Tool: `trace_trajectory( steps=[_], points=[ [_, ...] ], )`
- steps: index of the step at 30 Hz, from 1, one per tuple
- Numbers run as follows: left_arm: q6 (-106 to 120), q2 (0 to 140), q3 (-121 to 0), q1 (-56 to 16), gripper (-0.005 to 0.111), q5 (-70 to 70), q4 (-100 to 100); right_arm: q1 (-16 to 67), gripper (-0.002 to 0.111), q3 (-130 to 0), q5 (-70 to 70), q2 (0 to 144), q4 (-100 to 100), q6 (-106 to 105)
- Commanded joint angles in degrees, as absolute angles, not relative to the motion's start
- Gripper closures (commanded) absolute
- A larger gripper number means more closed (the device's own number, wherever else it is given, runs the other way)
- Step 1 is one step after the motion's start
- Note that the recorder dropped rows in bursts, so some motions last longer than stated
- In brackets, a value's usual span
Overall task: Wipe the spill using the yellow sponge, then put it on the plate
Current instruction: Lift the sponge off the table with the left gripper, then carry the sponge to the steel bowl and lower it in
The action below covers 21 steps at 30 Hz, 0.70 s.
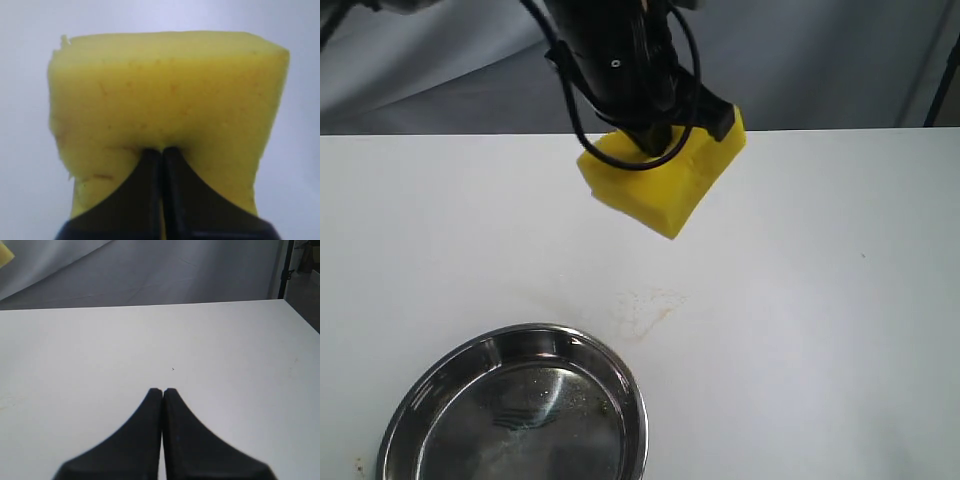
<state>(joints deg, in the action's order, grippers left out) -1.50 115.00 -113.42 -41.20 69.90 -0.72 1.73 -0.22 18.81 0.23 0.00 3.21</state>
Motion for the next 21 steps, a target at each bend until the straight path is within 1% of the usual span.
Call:
trace_trajectory(
  steps=[1, 7, 16, 21],
  points=[
    [-1.47, 108.04, -102.74, -40.91, 0.107, 69.96, -1.17, 1.24, 0.108, 0.00, 18.72, 0.00, 0.00, 3.31],
    [-1.68, 99.02, -86.28, -40.91, 0.107, 69.96, -4.55, 1.24, 0.108, 0.00, 18.72, 0.00, 0.00, 3.31],
    [-3.18, 89.28, -66.08, -40.91, 0.107, 69.96, -4.77, 1.24, 0.108, 0.00, 18.72, 0.00, 0.00, 3.31],
    [-3.81, 88.34, -57.18, -40.91, 0.107, 61.63, -6.87, 1.24, 0.108, 0.00, 18.72, 0.00, 0.00, 3.31]
  ],
)
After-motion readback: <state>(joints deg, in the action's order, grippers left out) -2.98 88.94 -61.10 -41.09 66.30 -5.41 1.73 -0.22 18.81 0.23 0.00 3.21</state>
